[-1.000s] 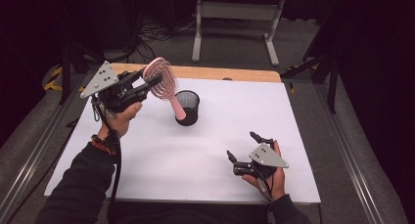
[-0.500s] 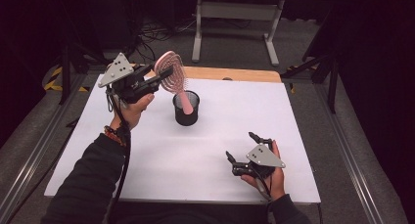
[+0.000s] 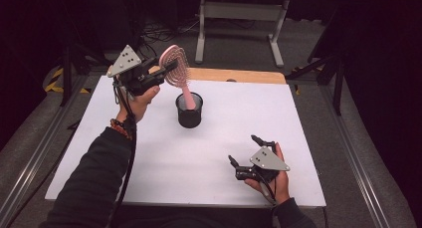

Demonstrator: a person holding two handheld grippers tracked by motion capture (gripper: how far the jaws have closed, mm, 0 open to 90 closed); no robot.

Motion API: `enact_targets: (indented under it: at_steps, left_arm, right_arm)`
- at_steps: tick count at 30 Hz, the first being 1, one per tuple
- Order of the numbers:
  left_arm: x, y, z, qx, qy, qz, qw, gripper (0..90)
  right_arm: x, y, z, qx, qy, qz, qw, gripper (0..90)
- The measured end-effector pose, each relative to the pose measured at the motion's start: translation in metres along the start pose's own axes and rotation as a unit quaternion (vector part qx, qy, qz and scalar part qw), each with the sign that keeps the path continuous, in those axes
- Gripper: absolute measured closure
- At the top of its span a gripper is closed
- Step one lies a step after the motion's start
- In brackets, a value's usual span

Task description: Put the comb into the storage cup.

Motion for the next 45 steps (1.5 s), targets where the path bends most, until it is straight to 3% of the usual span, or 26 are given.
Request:
enact_targets:
  at_steps: [12, 26, 45]
  left_arm:
    - [-0.011, -0.009, -0.008, -0.004, -0.015, 0.015, 0.9998, 64.5]
    - [-0.022, -0.006, -0.029, -0.004, -0.040, 0.015, 0.9991, 64.5]
    - [-0.021, -0.002, -0.061, 0.022, -0.061, 0.013, 0.9978, 64.4]
  right_arm:
    - [0.000, 0.000, -0.001, 0.003, -0.006, -0.002, 1.0000, 6.9]
    - [0.000, -0.001, -0.001, 0.001, -0.003, 0.004, 1.0000, 6.8]
    - [-0.001, -0.005, -0.004, 0.009, -0.014, 0.013, 0.9998, 6.6]
Point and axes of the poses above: each handheld gripper's, and its own axes: x roughly backward along the jaws, z roughly out of its top, y roughly to its right, the point moved 10 cm from there along -x, roughly forward along the jaws, and after that the axes turned 13 degrees about y, right-handed, at the moved point
